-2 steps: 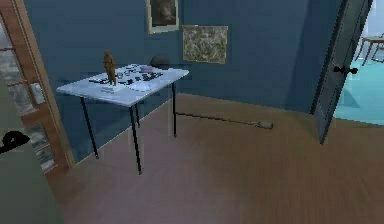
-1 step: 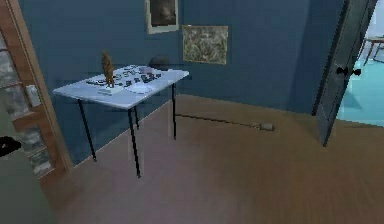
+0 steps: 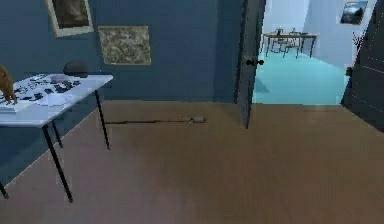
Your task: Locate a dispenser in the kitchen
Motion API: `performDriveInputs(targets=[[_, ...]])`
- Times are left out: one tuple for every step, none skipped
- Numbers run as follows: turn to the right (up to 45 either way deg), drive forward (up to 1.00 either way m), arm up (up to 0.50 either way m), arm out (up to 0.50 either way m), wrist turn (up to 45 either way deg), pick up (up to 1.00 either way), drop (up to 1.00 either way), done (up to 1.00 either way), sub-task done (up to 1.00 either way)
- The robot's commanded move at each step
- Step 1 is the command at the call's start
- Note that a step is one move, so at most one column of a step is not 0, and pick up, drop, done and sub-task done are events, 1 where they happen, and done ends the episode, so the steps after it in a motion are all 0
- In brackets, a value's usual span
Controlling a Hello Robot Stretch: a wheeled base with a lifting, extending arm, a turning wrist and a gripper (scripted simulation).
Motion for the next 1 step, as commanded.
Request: performDriveInputs(targets=[[3.0,0.00,0.00,0.00,0.0,0.00,0.00,0.00,0.00]])
